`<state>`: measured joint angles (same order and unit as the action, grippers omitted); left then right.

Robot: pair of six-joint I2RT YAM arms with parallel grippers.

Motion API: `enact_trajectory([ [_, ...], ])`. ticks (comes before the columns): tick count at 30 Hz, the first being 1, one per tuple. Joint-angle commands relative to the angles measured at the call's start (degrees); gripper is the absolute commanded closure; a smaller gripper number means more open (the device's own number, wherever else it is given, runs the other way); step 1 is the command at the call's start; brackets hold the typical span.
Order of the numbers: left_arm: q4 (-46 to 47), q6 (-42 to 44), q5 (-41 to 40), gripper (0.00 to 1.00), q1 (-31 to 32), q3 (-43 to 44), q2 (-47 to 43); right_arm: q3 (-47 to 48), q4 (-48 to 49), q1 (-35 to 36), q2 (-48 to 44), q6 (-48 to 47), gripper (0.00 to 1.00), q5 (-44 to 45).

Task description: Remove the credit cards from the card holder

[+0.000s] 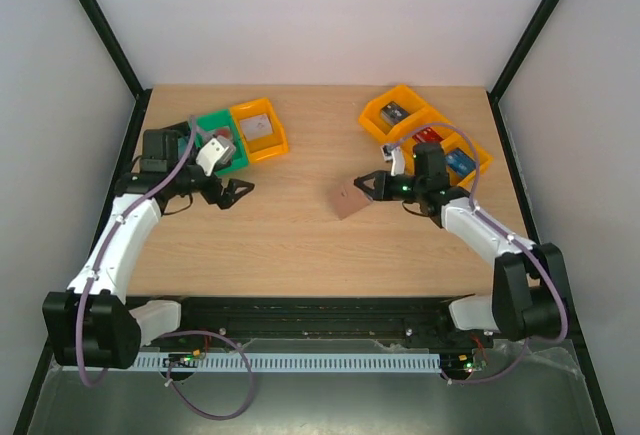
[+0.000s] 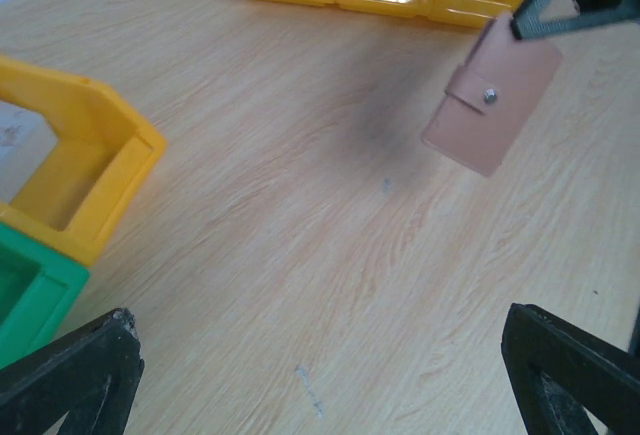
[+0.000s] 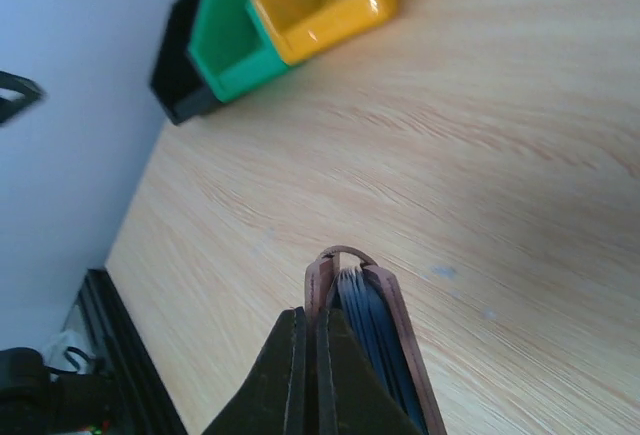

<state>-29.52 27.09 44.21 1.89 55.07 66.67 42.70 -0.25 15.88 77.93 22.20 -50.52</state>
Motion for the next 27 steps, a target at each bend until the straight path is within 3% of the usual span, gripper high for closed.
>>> enact_trajectory([
  [1,-3.6,2.4,4.5,0.0,2.2,0.4,1.5,2.8,7.5,1.3,-4.5,4.4,0.98,-2.9],
  [7,-4.1,2.3,5.0,0.01,8.3,3.7,4.2,9.2,10.3,3.6,-7.4,6.7,0.98,-4.5],
  [13,-4.2,-1.8,12.2,0.01,8.6,10.5,8.3,12.4,23.4,5.1,-9.7,17.0,0.98,-4.8],
  [19,10.1,-14.4,16.6,0.01,12.2,11.2,8.2,15.7,28.2,8.9,-8.8,19.4,0.98,-3.3],
  [27,16.9,-18.9,16.1,0.01,14.8,10.9,8.8,16.3,33.9,11.2,-7.3,22.8,0.98,-5.4],
])
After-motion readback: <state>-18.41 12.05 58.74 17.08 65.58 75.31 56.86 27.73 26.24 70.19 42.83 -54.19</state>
